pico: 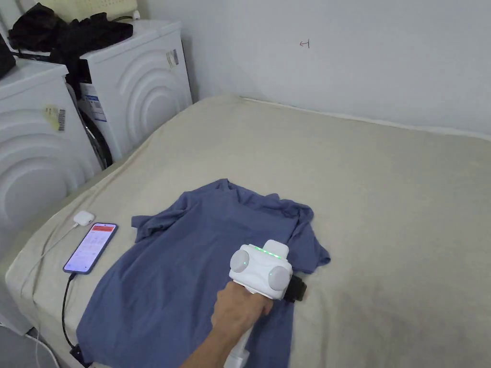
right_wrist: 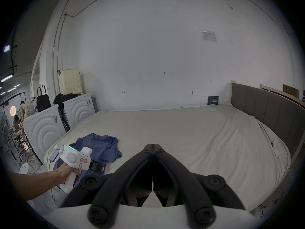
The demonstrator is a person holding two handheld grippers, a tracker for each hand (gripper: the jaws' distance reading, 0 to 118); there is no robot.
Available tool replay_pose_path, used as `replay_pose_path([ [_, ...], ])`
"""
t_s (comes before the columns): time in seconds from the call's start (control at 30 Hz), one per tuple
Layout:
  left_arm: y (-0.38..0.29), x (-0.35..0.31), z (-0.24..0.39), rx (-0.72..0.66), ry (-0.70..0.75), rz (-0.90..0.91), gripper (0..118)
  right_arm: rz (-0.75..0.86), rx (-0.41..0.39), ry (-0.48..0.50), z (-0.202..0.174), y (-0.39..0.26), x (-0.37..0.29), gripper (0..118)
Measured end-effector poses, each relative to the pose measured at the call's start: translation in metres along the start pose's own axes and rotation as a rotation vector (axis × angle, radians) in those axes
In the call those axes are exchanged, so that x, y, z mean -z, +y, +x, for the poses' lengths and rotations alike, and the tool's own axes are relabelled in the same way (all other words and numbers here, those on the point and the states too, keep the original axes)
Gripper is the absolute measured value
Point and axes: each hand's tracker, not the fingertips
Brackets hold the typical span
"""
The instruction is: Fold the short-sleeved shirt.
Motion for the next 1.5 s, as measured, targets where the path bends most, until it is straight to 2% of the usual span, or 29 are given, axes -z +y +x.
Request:
replay_pose_path([
  [0.07, -0.001, 0.026, -0.004, -0.005, -0.003, -0.020, 114, -0.007, 0.004, -0.005, 0.002, -0.002, 0.003, 0],
  [0.1, -0.014, -0.043, 0.009, 0.002, 0.006, -0.021, 108, -0.012, 0.008, -0.008, 0.003, -0.003, 0.006, 0],
  [0.17, -0.017, -0.060, 0.009, -0.050, -0.056, -0.020, 92, -0.024, 0.009, -0.010, 0.001, -0.005, 0.011, 0],
  [0.2, -0.018, -0.071, 0.009, -0.067, -0.051, 0.000, 77, -0.035, 0.007, -0.006, 0.000, -0.006, 0.013, 0],
  [0.27, -0.010, -0.066, 0.001, -0.039, -0.051, 0.022, 2, -0.038, 0.004, -0.003, -0.004, -0.006, 0.013, 0],
  [0.33, -0.009, -0.074, -0.008, 0.008, 0.069, 0.063, 3, -0.036, 0.005, 0.012, -0.009, -0.004, 0.011, 0],
  [0.37, -0.007, -0.046, -0.023, -0.031, -0.022, -0.010, 3, -0.033, 0.003, 0.016, -0.012, -0.003, 0.009, 0],
  [0.4, -0.002, -0.041, -0.037, -0.069, -0.067, 0.013, 3, -0.024, -0.004, 0.024, -0.015, -0.002, 0.006, 0],
  [0.5, 0.015, -0.054, -0.064, -0.083, -0.011, 0.161, 3, -0.012, -0.025, 0.031, -0.022, 0.000, 0.000, 0],
  [0.53, -0.009, -0.091, -0.049, -0.072, -0.005, 0.255, 3, -0.011, -0.029, 0.032, -0.023, 0.001, -0.001, 0],
  [0.63, 0.001, -0.137, -0.045, -0.087, 0.027, 0.384, 3, -0.004, -0.030, 0.027, -0.028, 0.005, -0.002, 0],
  [0.73, 0.016, -0.173, -0.039, -0.097, -0.019, 0.469, 3, 0.007, -0.020, 0.035, -0.030, 0.013, -0.006, 0],
  [0.83, 0.032, -0.214, -0.021, -0.029, 0.004, 0.575, 3, 0.052, -0.052, 0.025, -0.032, 0.023, -0.020, 0],
  [0.9, 0.039, -0.241, -0.006, -0.012, -0.057, 0.639, 3, 0.076, -0.058, 0.012, -0.031, 0.031, -0.029, 0],
  [1.1, 0.050, -0.311, 0.060, 0.047, -0.223, 0.766, 3, 0.149, -0.044, -0.039, -0.012, 0.049, -0.055, 0],
  [1.23, 0.025, -0.333, 0.139, 0.212, -0.314, 0.789, 3, 0.181, -0.039, -0.094, 0.010, 0.055, -0.074, 0],
  [1.4, -0.013, -0.338, 0.246, 0.315, -0.533, 0.701, 3, 0.241, -0.004, -0.182, 0.041, 0.055, -0.101, 0],
  [1.5, -0.047, -0.335, 0.317, 0.429, -0.582, 0.653, 3, 0.244, 0.010, -0.219, 0.063, 0.052, -0.112, 0],
])
